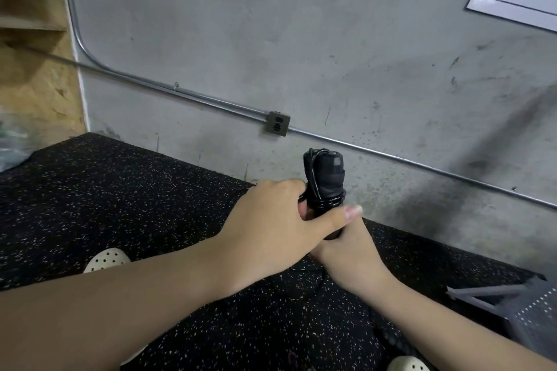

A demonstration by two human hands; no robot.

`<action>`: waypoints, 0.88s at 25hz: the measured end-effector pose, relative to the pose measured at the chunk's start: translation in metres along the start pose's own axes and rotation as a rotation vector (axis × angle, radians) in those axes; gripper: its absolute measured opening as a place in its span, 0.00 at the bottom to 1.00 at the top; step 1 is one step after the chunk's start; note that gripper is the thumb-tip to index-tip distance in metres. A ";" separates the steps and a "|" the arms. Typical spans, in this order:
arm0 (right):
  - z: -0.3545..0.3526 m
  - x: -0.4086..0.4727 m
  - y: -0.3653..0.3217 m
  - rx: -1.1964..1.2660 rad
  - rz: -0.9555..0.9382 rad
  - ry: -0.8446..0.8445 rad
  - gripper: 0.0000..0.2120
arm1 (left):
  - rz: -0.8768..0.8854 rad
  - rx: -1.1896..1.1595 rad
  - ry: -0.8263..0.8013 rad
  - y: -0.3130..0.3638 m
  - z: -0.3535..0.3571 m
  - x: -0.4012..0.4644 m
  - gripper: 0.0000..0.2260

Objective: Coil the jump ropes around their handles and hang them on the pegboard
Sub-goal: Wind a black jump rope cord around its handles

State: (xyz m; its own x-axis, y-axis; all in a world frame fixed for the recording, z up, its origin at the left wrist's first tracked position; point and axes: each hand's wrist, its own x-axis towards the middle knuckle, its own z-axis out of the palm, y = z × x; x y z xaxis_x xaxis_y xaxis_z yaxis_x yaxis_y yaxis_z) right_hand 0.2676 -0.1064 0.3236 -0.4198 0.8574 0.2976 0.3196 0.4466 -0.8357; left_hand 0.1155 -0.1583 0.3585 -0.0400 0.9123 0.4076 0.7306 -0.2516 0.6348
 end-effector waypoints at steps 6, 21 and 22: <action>-0.012 0.001 -0.011 -0.107 0.162 -0.077 0.23 | -0.002 -0.219 -0.089 -0.025 0.005 0.014 0.20; -0.024 0.004 -0.016 0.398 0.175 -0.194 0.06 | -0.064 -0.288 -0.157 -0.036 0.006 0.025 0.40; -0.024 0.006 -0.014 0.357 0.149 -0.164 0.07 | -0.047 -0.305 -0.123 -0.036 0.007 0.025 0.39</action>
State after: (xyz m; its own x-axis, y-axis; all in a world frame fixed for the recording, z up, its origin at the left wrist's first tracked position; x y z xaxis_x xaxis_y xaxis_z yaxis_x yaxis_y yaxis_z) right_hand 0.2810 -0.1016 0.3484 -0.5299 0.8411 0.1081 0.0850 0.1795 -0.9801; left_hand 0.0930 -0.1239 0.3409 0.0271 0.9526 0.3032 0.4910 -0.2768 0.8260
